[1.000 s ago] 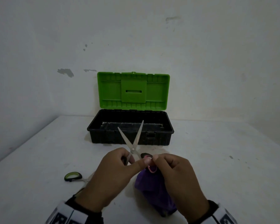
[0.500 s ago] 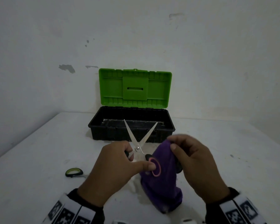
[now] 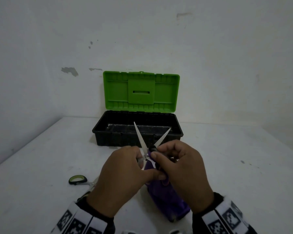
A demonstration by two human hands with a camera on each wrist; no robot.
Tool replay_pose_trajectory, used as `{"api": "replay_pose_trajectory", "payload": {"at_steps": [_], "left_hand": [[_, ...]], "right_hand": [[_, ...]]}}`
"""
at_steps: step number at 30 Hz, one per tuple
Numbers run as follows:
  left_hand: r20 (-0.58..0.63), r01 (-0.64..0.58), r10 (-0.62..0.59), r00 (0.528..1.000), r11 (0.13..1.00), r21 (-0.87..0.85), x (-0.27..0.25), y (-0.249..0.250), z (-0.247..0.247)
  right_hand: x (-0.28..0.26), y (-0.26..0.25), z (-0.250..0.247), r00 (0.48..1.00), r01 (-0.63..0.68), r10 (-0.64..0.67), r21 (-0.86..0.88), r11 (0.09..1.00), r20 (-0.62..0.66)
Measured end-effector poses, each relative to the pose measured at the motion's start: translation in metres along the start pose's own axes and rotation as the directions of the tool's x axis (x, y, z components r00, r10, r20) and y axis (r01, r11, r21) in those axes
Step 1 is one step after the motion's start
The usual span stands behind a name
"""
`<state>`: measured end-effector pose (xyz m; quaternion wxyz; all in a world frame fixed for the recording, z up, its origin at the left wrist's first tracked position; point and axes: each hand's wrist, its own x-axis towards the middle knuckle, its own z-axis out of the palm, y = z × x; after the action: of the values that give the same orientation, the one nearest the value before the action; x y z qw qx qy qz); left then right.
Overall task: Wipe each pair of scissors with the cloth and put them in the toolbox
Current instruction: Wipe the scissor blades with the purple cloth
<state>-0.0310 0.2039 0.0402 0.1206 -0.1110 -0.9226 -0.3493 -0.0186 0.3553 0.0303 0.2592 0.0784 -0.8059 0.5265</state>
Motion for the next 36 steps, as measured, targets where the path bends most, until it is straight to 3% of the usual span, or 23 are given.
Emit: {"api": "replay_pose_trajectory", "payload": {"at_steps": [8,12,16,21,25,29,33,36], "left_hand": [[-0.002,0.007,-0.007,1.0,0.991,0.137,0.0,0.003,0.005],[0.028,0.036,-0.04,0.999,0.991,0.125,0.003,0.002,0.005],[0.047,0.033,-0.038,0.998,0.995,0.093,0.001,0.005,0.004],[0.061,0.038,-0.046,0.997,0.992,0.123,0.003,0.006,0.004],[0.043,0.012,-0.016,0.999,0.996,0.087,0.002,0.007,0.005],[0.039,0.028,-0.032,0.999,0.996,0.084,0.002,0.003,0.008],[0.044,0.021,-0.023,0.999,0.998,0.065,0.0,0.004,0.006],[0.054,0.029,-0.033,0.998,0.997,0.074,0.0,0.002,0.006]], "right_hand": [[0.003,-0.002,0.007,0.985,-0.009,-0.001,-0.053,0.999,-0.173],[0.0,-0.002,0.012,0.996,-0.018,0.011,-0.069,0.997,-0.09],[0.008,0.003,0.006,0.982,-0.007,-0.009,-0.082,0.997,-0.189],[0.001,0.001,0.011,0.993,-0.008,-0.006,-0.111,0.994,-0.118],[0.009,0.006,0.004,0.972,-0.019,-0.012,-0.129,0.992,-0.234],[0.002,0.0,0.007,0.985,-0.01,-0.006,-0.095,0.995,-0.173],[0.009,0.004,0.001,0.965,-0.009,-0.02,-0.112,0.994,-0.261],[0.003,0.002,0.005,0.978,0.022,-0.049,-0.13,0.991,-0.203]]}}
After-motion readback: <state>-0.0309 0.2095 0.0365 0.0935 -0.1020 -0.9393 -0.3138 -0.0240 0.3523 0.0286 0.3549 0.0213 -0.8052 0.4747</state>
